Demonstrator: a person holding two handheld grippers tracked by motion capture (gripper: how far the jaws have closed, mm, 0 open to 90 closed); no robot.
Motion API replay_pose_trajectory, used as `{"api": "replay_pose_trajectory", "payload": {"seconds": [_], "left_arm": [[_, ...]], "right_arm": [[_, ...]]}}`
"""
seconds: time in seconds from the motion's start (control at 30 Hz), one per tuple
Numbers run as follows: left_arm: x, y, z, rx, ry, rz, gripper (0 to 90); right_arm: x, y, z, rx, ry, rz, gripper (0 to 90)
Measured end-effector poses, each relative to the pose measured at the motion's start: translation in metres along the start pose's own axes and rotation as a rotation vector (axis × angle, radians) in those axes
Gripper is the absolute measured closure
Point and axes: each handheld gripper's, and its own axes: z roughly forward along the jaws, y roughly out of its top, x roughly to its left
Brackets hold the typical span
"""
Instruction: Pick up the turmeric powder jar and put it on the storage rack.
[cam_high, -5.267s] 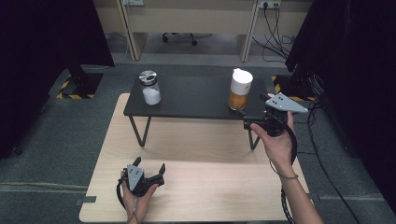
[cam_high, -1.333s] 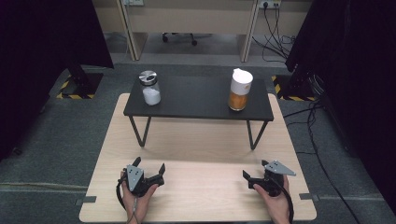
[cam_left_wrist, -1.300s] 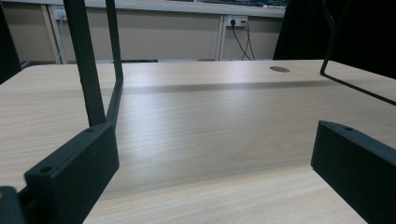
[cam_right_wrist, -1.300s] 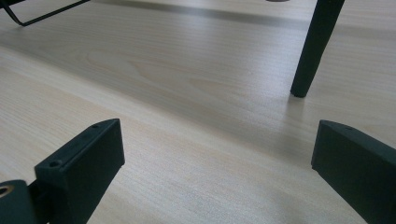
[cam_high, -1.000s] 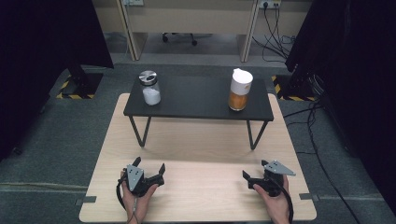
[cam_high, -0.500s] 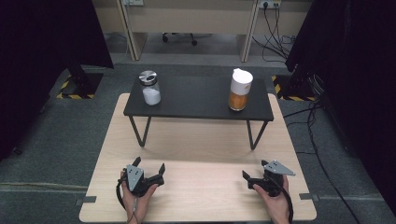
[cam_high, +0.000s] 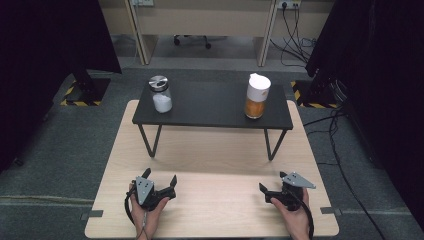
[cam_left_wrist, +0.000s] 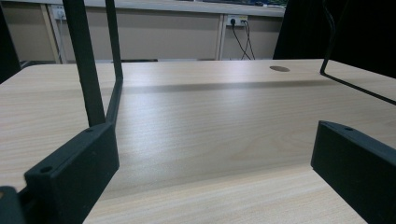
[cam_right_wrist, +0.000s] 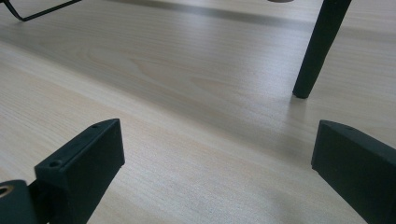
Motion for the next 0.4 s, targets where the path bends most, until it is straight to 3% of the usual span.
{"api": "replay_pose_trajectory", "payload": {"seconds": [0.4], "left_arm": [[0.0005,0.0007,0.0005,0.004,-0.003,-0.002,0.2]], "right_arm": [[-0.0013,-0.0009,-0.0004,-0.005,0.005,0.003,2.7]]}}
